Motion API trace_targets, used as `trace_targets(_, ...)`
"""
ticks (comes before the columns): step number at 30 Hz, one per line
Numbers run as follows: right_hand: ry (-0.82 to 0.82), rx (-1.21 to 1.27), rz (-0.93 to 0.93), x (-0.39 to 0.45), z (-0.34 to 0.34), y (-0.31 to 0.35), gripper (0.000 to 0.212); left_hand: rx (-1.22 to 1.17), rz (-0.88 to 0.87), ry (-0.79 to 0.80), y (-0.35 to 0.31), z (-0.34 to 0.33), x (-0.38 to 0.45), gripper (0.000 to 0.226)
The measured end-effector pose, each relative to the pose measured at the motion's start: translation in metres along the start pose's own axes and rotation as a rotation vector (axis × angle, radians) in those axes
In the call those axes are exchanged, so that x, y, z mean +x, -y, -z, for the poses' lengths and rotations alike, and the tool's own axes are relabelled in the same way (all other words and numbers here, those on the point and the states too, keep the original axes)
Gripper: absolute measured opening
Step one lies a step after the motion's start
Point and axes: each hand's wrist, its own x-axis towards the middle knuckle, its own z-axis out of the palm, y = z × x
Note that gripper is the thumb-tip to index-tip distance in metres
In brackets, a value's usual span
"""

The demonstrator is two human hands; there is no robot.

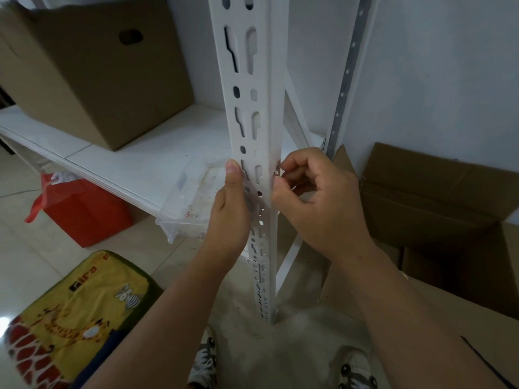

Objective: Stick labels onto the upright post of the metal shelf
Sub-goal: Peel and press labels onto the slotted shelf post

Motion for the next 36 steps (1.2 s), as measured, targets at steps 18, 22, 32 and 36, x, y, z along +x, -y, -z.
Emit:
trace_targets(18,0.143,0.182,-0.104,0.001,0.005,0.001,0.006,0.005,0.000,0.003,-0.001,0.000,-0.003,0.048)
trace_targets(22,0.142,0.490,-0.278,0.000,0.008,0.000,0.009,0.062,-0.180,-0.234,0.007,-0.008,-0.007,0.037)
trace_targets(32,0.237,0.935,-0.472,0.000,0.011,-0.005,0.021,0.450,-0.772,-0.540,0.004,-0.005,-0.022,0.026)
trace_targets(36,0.272,0.962,-0.470,-0.001,0.010,-0.006,0.025,0.462,-0.823,-0.398,0.005,-0.006,-0.023,0.025)
